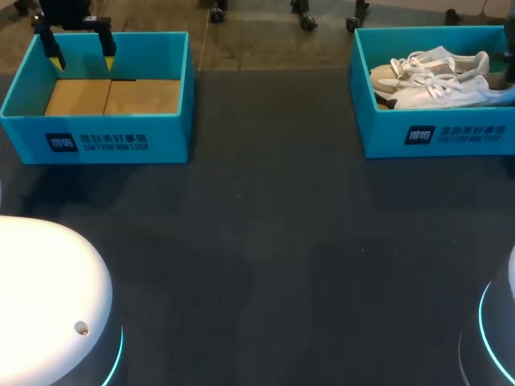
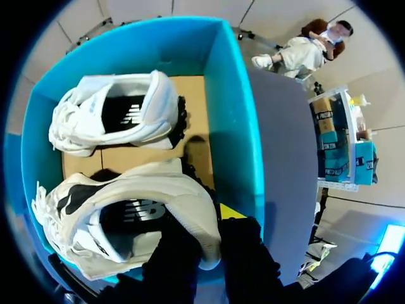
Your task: Take the shoe out of the shoebox, open the shoe tongue, remove and reinsert the insole, then place the shoe into the shoebox
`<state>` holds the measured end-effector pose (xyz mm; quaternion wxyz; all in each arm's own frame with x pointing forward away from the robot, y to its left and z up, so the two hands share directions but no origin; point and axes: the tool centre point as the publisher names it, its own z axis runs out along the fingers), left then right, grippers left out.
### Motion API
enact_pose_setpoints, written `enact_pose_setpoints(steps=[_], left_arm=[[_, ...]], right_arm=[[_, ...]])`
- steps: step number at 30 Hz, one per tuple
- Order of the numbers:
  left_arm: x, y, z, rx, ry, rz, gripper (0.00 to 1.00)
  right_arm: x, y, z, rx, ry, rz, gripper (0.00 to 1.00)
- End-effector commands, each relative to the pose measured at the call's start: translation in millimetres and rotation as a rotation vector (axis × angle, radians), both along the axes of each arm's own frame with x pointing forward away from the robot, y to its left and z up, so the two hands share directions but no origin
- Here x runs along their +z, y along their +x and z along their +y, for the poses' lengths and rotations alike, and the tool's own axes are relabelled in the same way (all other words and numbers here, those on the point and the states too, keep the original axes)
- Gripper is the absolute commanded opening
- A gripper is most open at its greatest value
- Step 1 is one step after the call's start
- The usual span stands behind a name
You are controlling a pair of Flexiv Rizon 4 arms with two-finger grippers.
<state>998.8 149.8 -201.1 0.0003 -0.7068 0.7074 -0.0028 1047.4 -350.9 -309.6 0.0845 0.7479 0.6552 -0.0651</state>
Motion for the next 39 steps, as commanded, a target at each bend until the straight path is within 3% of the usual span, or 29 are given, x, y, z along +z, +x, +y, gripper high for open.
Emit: enact_pose_setpoints(steps=[1,7,15,20,34,39], left_arm=[[0,0.1,0,0.0,0.001,0.001,1.0],[0,0.1,0,0.0,0.001,0.001,1.0],[0,0.1,0,0.0,0.001,0.001,1.0],[0,0.1,0,0.0,0.001,0.001,1.0],[0,0.1,0,0.0,0.001,0.001,1.0],[0,0.1,0,0.0,0.001,0.001,1.0]], right_arm=[[20,-2.6,1,-0.033,-0.017,-0.015,0.0],[46,2.7,-6,-0.106,-0.031,-0.027,0.0],[94,5.4,-10,-0.175,-0.086,-0.057,0.0],[129,5.0,-3,-0.181,-0.057,-0.071,0.0],[129,5.0,-3,-0.181,-0.057,-0.071,0.0],[169,-10.0,6,-0.295,-0.121,-0.109,0.0]])
